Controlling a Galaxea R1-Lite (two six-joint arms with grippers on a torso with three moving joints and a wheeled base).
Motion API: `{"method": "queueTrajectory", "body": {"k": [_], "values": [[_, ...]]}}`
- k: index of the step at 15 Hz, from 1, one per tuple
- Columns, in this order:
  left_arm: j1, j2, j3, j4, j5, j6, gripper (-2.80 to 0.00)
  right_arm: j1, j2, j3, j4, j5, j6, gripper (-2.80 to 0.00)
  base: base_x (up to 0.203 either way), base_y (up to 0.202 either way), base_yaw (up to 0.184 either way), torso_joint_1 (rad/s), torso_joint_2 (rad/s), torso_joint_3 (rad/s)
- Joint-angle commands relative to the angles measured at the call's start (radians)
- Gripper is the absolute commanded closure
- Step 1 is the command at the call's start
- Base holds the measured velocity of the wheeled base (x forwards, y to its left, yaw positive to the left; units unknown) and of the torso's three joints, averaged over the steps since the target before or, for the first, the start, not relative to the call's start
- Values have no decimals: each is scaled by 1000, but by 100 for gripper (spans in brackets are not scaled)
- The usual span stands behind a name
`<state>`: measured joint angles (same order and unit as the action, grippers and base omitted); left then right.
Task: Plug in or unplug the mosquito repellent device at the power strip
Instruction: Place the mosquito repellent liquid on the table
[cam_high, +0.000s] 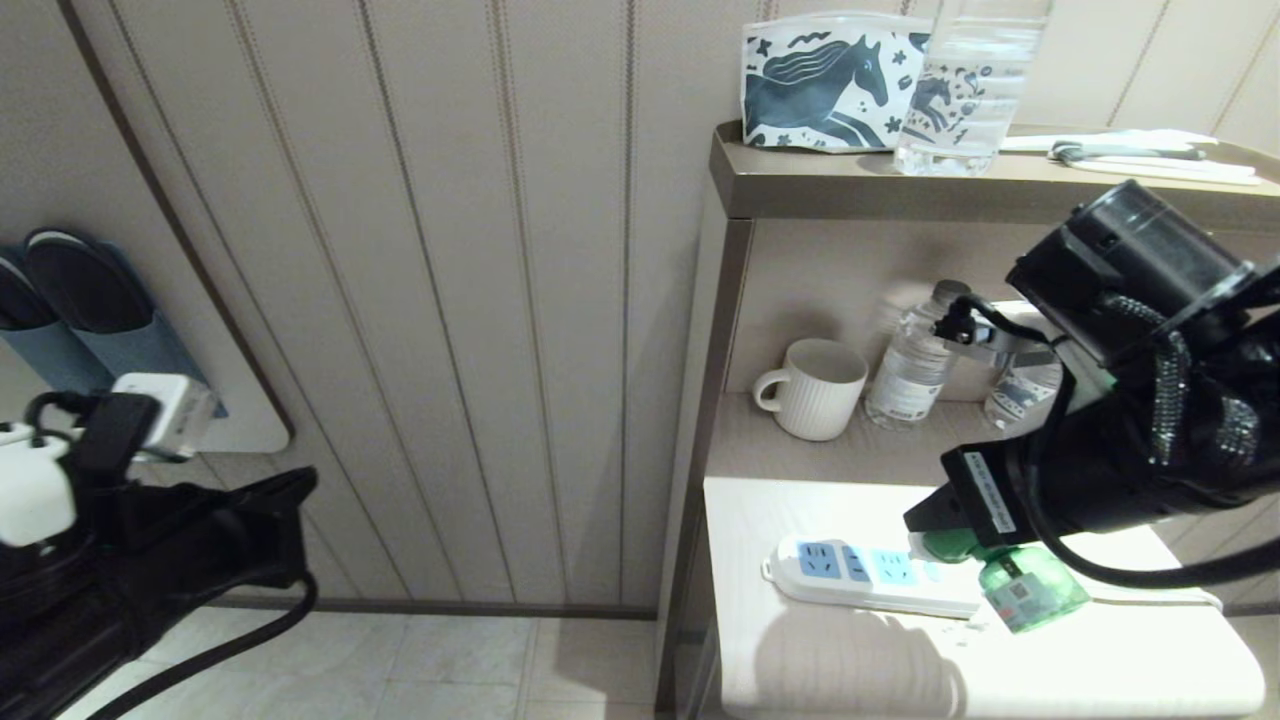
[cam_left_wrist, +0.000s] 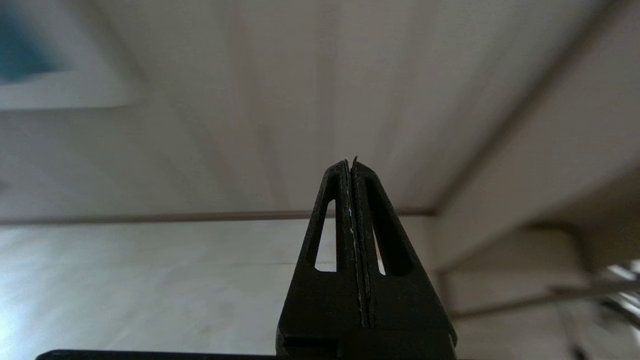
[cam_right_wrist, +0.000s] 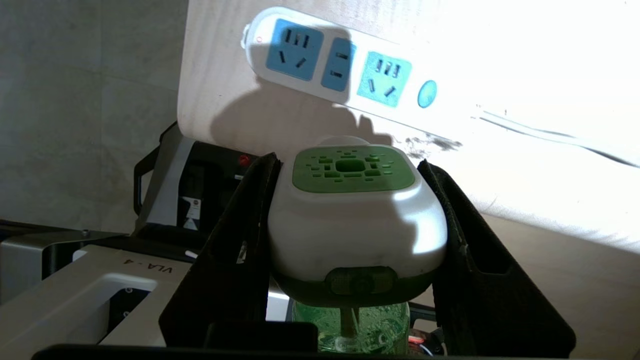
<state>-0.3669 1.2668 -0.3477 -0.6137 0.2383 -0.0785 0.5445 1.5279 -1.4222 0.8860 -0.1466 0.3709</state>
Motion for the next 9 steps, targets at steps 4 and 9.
{"method": "queueTrajectory", "body": {"k": [4, 9], "values": [[125, -515, 80, 286, 61, 30, 0, -18, -67, 65, 1, 0, 2, 0, 0, 0, 0, 0, 0, 0], [195, -858, 141, 600, 122, -9, 0, -18, -101, 146, -47, 1, 12, 0, 0, 0, 0, 0, 0, 0]]}}
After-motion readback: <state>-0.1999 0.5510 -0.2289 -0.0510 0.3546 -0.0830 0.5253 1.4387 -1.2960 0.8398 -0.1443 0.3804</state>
